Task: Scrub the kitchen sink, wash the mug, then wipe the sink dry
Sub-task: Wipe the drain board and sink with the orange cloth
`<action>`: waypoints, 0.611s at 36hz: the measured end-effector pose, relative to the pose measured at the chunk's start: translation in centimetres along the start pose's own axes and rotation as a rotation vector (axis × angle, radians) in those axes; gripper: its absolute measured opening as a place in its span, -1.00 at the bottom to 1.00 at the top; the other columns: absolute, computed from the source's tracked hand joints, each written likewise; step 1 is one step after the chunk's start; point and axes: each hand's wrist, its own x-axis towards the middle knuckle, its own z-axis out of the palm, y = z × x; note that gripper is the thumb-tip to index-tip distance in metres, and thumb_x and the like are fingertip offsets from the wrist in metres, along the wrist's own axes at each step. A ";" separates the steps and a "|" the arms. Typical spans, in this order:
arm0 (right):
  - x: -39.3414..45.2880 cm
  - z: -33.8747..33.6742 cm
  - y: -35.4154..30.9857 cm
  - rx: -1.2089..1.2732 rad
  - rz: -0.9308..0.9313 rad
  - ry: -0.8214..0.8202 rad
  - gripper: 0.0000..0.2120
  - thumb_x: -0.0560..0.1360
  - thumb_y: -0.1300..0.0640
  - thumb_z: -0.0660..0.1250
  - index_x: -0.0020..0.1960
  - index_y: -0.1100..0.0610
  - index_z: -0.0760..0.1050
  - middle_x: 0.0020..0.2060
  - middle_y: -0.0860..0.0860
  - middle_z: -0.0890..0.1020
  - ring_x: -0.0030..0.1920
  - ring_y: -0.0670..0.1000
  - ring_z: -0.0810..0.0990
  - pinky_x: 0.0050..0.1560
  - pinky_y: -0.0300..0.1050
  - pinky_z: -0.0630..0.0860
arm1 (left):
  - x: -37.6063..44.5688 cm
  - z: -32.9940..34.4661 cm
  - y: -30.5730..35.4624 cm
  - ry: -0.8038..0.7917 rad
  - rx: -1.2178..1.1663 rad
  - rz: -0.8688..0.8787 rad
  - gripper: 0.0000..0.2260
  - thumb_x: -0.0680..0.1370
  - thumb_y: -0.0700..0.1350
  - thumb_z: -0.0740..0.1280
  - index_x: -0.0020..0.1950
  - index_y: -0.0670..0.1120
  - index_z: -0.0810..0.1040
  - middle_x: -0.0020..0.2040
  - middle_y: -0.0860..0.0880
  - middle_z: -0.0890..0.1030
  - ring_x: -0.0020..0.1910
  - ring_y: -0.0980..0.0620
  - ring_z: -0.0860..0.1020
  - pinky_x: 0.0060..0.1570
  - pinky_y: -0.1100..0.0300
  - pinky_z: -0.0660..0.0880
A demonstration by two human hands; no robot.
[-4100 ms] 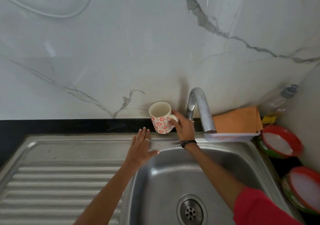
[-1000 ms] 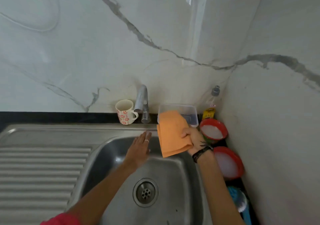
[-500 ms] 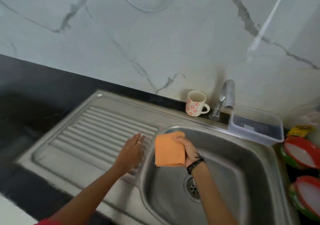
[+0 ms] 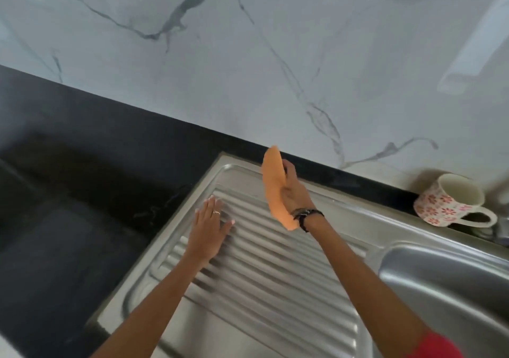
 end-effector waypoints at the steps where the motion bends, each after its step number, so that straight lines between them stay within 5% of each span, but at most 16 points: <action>1: 1.6 0.8 -1.0 -0.093 -0.053 0.025 -0.35 0.50 0.40 0.00 0.52 0.00 -0.01 0.15 0.22 0.45 -0.05 0.16 0.46 0.01 0.04 0.44 | 0.9 -0.2 -0.5 0.003 0.010 -0.002 -0.38 0.60 0.13 0.09 0.54 -0.14 -0.03 0.55 -0.10 -0.03 0.53 -0.02 -0.11 0.48 0.05 -0.15; 4: 5.7 4.1 -3.5 -0.407 -0.120 0.112 -0.33 0.52 0.38 0.06 0.52 -0.05 -0.02 0.05 0.18 0.42 0.02 0.19 0.44 0.10 0.13 0.45 | 3.3 -0.9 -1.2 0.000 0.065 0.007 -0.36 0.59 0.17 0.07 0.54 -0.14 -0.05 0.55 -0.10 -0.04 0.53 -0.03 -0.09 0.47 0.06 -0.13; 6: 8.4 6.7 -3.8 -0.751 -0.278 0.231 -0.33 0.52 0.36 0.12 0.53 0.00 -0.01 0.27 0.14 0.44 0.14 0.18 0.44 0.02 0.10 0.48 | 4.5 -1.1 -1.2 -0.004 0.077 0.007 -0.34 0.59 0.19 0.06 0.54 -0.13 -0.07 0.55 -0.09 -0.06 0.53 -0.02 -0.10 0.47 0.06 -0.13; 9: 10.9 9.6 -3.1 -1.074 -0.298 0.102 -0.40 0.58 0.20 0.11 0.54 0.01 -0.07 0.48 0.13 0.19 0.27 0.16 0.42 0.05 0.11 0.49 | 5.5 -1.3 -1.3 -0.037 0.112 0.009 -0.30 0.57 0.24 0.04 0.54 -0.13 -0.12 0.55 -0.09 -0.12 0.53 -0.03 -0.15 0.46 0.04 -0.17; 13: 12.1 11.6 -0.4 -1.209 -0.315 -0.242 -0.36 0.59 0.10 0.11 0.54 0.04 -0.18 0.52 0.17 -0.06 0.47 0.19 0.09 0.33 0.20 0.23 | 5.7 -1.0 -2.0 -0.075 0.150 -0.004 -0.26 0.56 0.29 -0.02 0.52 -0.15 -0.19 0.54 -0.11 -0.17 0.52 -0.03 -0.22 0.45 0.01 -0.24; 17: 13.7 11.7 0.1 -1.221 -0.361 -0.346 -0.36 0.59 -0.08 0.02 0.54 0.06 -0.20 0.52 0.12 -0.11 0.52 0.15 -0.09 0.42 0.31 0.00 | 5.7 -0.6 -3.0 -0.071 0.191 0.027 -0.25 0.55 0.31 -0.05 0.52 -0.16 -0.19 0.55 -0.12 -0.16 0.52 -0.03 -0.21 0.41 0.01 -0.29; 22: 14.8 11.5 -0.5 -1.163 -0.324 -0.339 -0.46 0.63 -0.08 -0.06 0.53 -0.04 -0.19 0.53 0.01 -0.11 0.50 0.14 0.00 0.37 0.29 0.17 | 5.8 -0.5 -3.0 -0.036 0.203 0.041 -0.27 0.56 0.30 -0.06 0.53 -0.16 -0.17 0.55 -0.10 -0.15 0.52 -0.02 -0.20 0.38 0.01 -0.33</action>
